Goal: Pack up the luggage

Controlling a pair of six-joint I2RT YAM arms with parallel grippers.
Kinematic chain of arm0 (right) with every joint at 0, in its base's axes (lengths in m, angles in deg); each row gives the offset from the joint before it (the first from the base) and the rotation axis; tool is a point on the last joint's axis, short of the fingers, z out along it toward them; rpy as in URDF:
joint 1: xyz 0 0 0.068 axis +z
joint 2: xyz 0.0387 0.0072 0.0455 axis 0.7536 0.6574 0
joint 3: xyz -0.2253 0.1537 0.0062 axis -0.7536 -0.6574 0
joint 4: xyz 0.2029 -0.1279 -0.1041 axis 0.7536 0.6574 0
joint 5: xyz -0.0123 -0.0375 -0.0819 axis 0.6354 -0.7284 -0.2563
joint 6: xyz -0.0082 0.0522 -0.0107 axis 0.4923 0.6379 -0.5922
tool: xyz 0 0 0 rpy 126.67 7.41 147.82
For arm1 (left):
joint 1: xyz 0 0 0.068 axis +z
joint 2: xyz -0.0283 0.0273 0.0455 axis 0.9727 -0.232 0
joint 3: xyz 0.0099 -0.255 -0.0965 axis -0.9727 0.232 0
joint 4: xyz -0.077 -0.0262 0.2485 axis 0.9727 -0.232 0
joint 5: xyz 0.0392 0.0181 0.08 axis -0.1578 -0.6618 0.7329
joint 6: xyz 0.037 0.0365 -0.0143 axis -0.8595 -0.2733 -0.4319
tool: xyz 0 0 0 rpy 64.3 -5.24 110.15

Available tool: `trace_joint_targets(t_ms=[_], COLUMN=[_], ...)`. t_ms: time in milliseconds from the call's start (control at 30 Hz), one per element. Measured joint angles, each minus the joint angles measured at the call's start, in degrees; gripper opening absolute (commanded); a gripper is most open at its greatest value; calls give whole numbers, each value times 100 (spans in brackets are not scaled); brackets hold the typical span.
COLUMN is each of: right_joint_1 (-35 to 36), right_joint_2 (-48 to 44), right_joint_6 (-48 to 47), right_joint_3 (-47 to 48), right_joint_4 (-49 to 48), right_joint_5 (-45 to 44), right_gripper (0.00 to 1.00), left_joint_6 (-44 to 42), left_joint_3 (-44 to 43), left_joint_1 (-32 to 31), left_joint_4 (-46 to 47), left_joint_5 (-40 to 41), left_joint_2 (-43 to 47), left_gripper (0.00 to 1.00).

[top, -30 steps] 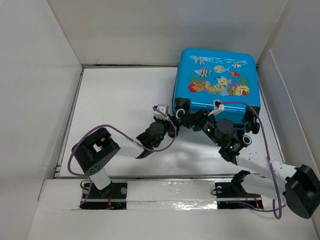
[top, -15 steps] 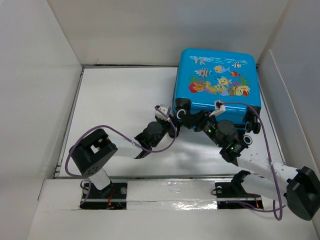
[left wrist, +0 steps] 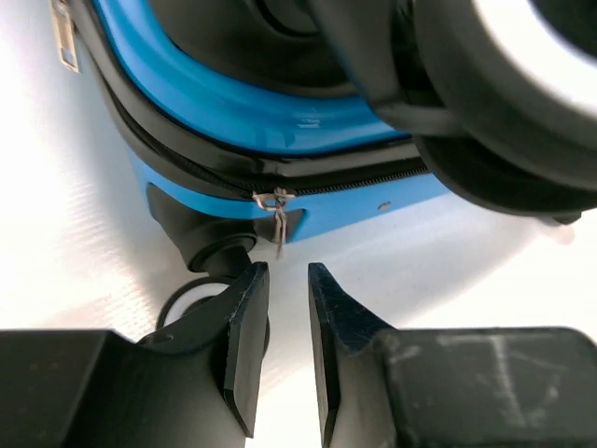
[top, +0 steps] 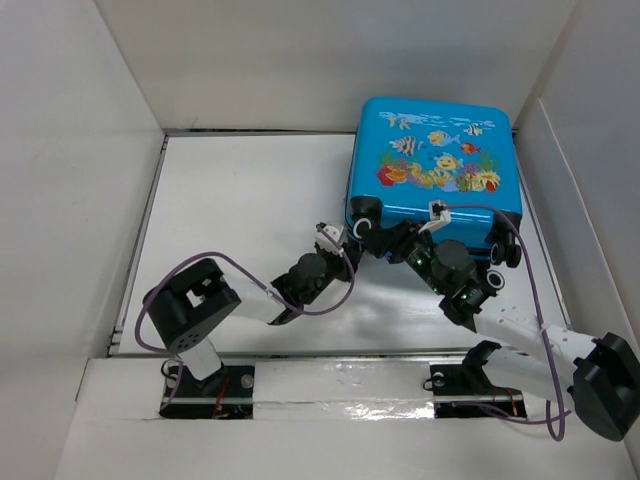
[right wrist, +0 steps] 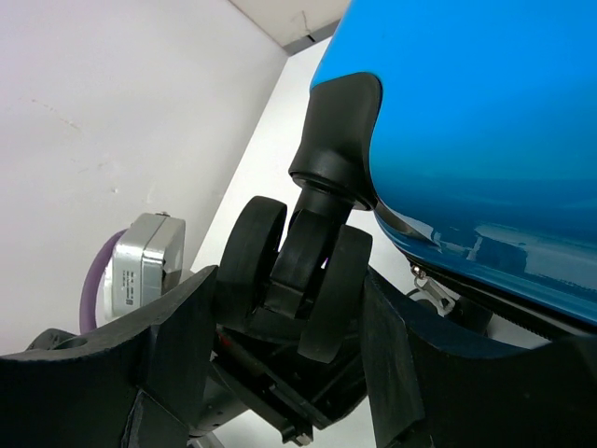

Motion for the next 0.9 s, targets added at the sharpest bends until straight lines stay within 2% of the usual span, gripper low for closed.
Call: trace_joint_targets(t_ms=[567, 667, 767, 900], right_joint_1=[-7, -9, -9, -9], right_joint_2=[0, 0, 0, 0], right_joint_6=[-2, -2, -2, -4], right_joint_3=[0, 0, 0, 0], right_joint_4=[0, 0, 0, 0], right_joint_5=[11, 15, 20, 22], right_gripper=[34, 34, 34, 34], left_joint_6=[175, 203, 258, 297], left_joint_3=[-577, -658, -671, -671], left_joint_1=[-7, -7, -24, -48], left_joint_4=[4, -22, -55, -59], left_joint_5=[496, 544, 614, 708], left_joint_2=[-509, -612, -643, -645], left_gripper=[15, 10, 1, 0])
